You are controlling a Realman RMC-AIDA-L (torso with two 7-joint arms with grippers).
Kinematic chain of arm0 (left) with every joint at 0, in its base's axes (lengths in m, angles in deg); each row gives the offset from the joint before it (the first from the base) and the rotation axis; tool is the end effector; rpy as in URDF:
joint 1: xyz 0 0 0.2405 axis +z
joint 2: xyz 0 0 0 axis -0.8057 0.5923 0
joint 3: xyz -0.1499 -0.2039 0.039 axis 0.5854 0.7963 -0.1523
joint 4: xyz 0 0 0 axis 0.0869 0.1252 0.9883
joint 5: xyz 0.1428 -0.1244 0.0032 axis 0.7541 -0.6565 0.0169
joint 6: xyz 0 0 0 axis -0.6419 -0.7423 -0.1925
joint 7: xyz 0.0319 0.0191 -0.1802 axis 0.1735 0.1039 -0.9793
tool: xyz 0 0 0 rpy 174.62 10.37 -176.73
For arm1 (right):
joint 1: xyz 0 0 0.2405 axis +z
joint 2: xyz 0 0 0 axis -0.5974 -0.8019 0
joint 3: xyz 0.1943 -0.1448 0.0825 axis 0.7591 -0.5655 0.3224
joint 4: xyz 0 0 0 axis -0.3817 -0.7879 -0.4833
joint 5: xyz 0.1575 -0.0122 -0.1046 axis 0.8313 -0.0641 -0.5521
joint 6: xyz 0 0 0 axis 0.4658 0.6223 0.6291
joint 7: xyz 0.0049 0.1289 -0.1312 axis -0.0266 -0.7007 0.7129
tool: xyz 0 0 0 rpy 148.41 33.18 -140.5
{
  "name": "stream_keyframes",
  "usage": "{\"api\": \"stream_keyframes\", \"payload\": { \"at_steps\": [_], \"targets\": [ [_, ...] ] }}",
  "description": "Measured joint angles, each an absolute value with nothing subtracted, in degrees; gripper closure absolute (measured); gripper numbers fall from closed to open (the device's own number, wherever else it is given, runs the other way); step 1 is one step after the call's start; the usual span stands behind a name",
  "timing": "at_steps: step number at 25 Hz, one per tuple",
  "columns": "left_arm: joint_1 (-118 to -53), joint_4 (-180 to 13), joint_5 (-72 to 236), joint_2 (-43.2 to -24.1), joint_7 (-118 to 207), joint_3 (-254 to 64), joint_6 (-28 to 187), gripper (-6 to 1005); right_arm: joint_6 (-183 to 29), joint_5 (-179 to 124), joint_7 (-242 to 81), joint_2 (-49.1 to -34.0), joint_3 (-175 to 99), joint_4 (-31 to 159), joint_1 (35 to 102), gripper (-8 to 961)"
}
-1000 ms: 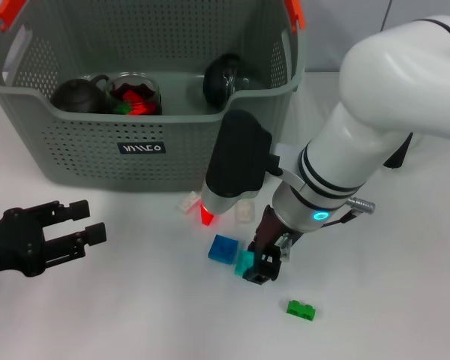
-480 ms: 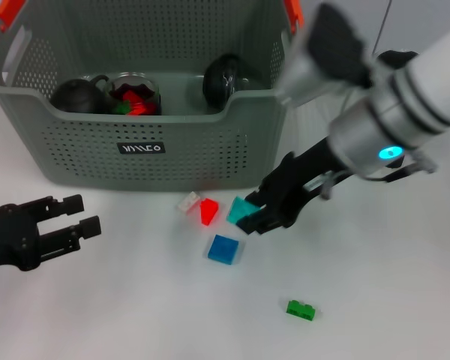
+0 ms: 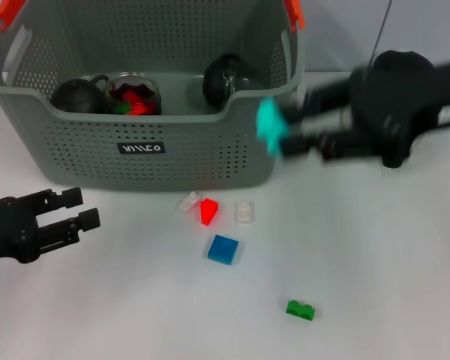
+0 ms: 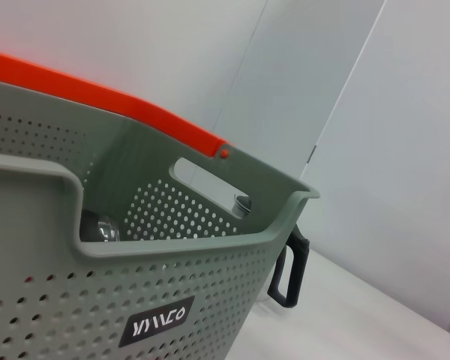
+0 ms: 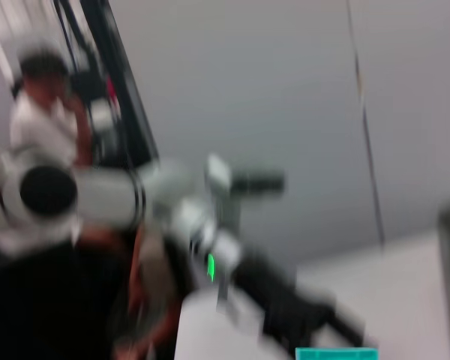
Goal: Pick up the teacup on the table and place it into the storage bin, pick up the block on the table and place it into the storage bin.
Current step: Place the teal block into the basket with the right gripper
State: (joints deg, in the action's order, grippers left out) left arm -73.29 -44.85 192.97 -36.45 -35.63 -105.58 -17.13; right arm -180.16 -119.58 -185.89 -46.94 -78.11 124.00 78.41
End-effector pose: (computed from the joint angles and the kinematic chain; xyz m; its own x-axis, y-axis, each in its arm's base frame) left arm -0.2969 0.2644 0.0220 0.6012 0.4544 0.6573 0.6791 -0.7241 -0.1206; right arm 0.0937 0.3177 0.0197 0.8622 -0.2186 -0.4569 -0.1632 -0.9739 0.1581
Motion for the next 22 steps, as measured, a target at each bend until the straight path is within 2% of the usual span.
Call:
{"api": "stream_keyframes", "payload": {
  "at_steps": [7, 13, 15, 18, 22],
  "targets": [
    [-73.72, -44.96, 192.97, -36.57, -35.63, -105.21, -16.83, 359, -173.24, -107.55, -186.55, -46.58, -73.68, 125.24, 79.82, 532],
    [-73.73, -45.17, 193.00, -36.71, -35.70, -105.15, -16.43, 359, -158.85, -114.99, -194.54, -44.83, -79.95, 126.13, 88.21, 533],
    [-73.72, -45.17, 193.00, -36.71, -35.73, -105.13, -16.43, 359, -155.15, -119.27, -196.92, -44.80, -82.37, 126.13, 91.75, 533],
    [-73.85, -45.20, 192.99, -36.71, -36.37, -105.13, -16.43, 359, -151.21, -127.08, -200.36, -45.89, -84.25, 126.12, 97.30, 533],
    [-73.87, -45.20, 193.06, -36.73, -36.55, -105.14, -16.43, 359, -145.54, -141.50, -206.55, -48.64, -86.51, 125.56, 104.63, 534]
  ]
}}
